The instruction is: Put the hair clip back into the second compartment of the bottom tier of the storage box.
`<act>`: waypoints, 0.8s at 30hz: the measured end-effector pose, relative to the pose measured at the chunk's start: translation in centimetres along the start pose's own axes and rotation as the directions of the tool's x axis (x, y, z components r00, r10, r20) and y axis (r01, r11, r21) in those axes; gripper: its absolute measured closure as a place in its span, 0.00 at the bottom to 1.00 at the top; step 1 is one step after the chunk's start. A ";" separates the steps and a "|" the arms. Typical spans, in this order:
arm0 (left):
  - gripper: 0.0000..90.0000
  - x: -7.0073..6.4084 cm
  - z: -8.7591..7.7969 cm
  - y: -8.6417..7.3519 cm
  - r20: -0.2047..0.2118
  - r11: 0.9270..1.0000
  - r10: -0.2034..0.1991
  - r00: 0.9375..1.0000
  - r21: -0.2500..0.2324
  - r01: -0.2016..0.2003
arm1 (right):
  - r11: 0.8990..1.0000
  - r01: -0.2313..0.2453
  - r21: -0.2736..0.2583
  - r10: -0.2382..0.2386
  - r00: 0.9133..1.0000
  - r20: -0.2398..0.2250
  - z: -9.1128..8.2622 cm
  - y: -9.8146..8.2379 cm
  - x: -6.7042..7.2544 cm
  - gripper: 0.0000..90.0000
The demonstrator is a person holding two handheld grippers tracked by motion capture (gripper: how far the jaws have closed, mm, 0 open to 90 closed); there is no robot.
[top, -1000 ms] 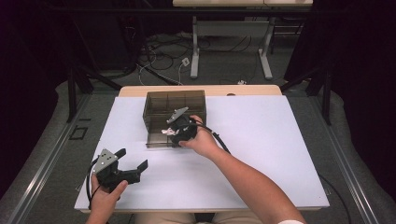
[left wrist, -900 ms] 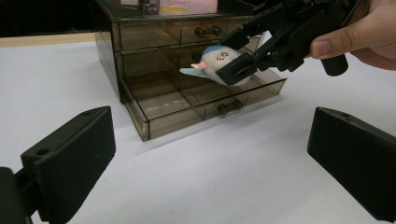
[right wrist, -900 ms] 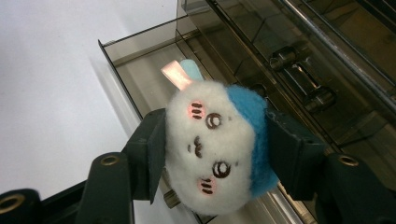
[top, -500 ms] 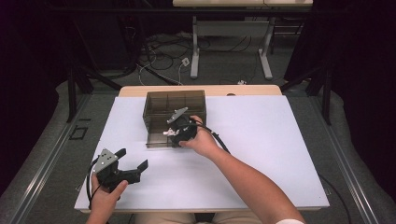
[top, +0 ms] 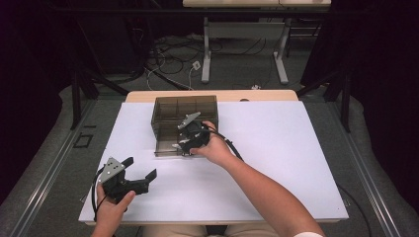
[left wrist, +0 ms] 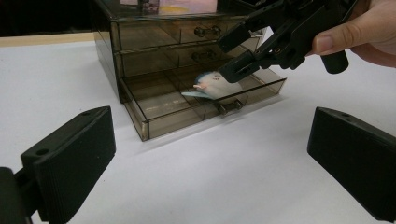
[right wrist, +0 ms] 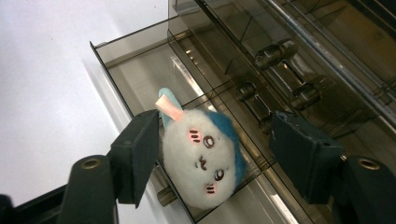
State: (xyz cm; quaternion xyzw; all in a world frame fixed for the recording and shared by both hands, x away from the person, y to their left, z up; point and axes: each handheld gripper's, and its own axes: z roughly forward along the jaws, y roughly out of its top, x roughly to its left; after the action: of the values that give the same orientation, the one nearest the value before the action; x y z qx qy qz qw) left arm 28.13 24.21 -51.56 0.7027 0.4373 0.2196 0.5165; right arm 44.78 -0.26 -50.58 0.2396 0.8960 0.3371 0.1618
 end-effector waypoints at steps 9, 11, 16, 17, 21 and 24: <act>0.02 0.0 0.0 0.0 -0.001 1.000 -0.001 1.000 0.001 0.001 | 1.000 -0.013 -0.018 0.013 1.000 0.010 -0.6 0.1 0.0 0.33; 0.02 0.0 0.0 0.0 0.001 1.000 -0.001 1.000 0.006 0.001 | 0.999 -0.017 -0.029 0.018 1.000 0.008 -0.8 0.1 0.0 0.33; 0.02 0.0 -0.1 0.0 0.003 1.000 0.000 1.000 0.009 0.000 | 0.999 -0.032 -0.039 0.032 0.999 0.006 -1.3 0.0 0.1 0.31; 0.02 0.0 -0.1 0.0 0.003 1.000 0.001 1.000 0.010 -0.001 | 0.999 -0.028 -0.046 0.028 1.000 0.006 -1.4 0.0 0.1 0.31; 0.02 0.0 0.0 0.0 0.003 1.000 0.002 1.000 0.009 -0.002 | 0.997 -0.052 -0.048 0.052 0.999 0.006 -1.8 -0.1 0.1 0.29; 0.02 0.0 0.0 0.0 0.002 1.000 0.002 1.000 0.012 -0.002 | 0.997 -0.062 -0.055 0.063 0.998 0.005 -2.3 -0.2 0.2 0.29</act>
State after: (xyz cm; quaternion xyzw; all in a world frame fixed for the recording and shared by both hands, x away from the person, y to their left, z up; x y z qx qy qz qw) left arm 28.09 24.22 -51.55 0.7063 0.4373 0.2166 0.5128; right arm 43.52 -1.45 -49.08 0.2641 0.8779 0.3657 0.1609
